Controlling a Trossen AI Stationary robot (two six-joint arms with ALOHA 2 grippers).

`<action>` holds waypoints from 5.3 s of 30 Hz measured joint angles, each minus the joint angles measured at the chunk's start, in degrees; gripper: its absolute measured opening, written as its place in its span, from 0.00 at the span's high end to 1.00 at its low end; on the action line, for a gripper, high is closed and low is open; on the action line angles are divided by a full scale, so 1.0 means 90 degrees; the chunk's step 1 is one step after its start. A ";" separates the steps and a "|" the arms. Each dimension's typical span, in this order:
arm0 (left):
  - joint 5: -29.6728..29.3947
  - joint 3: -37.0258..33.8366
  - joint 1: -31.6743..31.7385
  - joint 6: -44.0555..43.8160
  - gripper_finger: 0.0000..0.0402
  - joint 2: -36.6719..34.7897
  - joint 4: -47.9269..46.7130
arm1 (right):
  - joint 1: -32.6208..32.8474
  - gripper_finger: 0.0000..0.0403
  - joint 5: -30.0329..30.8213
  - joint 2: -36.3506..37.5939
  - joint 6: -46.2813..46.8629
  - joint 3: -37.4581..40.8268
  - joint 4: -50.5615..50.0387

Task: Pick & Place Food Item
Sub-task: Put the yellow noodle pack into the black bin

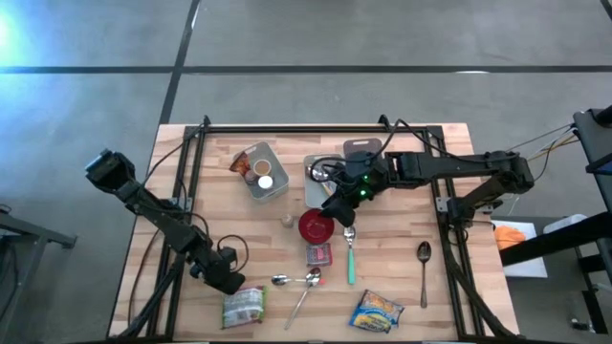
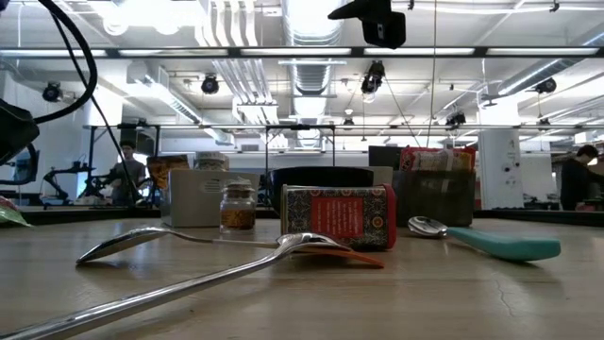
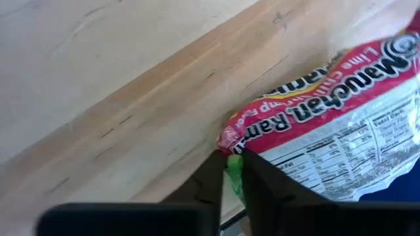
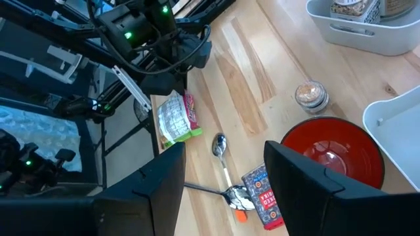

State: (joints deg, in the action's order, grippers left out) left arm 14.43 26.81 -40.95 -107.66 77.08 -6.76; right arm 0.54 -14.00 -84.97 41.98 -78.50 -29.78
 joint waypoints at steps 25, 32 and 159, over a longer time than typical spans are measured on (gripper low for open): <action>-0.2226 0.1205 0.0776 0.1994 1.00 -0.1768 -0.1556 | -0.0002 0.50 -0.0508 -0.0247 -0.0180 -0.0007 0.0748; -0.2226 0.1597 0.1510 0.2942 1.00 -0.1753 -0.1610 | -0.0005 0.50 -0.1060 -0.0793 -0.0180 -0.0007 0.1528; -0.1608 0.2936 0.4269 0.5963 0.39 -0.3305 -0.2534 | -0.1643 0.98 0.1862 -0.1783 -0.4269 -0.4335 -0.5039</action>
State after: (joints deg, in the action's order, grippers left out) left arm -0.04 53.23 -2.52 -54.00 47.34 -29.56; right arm -14.25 2.76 -101.02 3.56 -117.51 -75.13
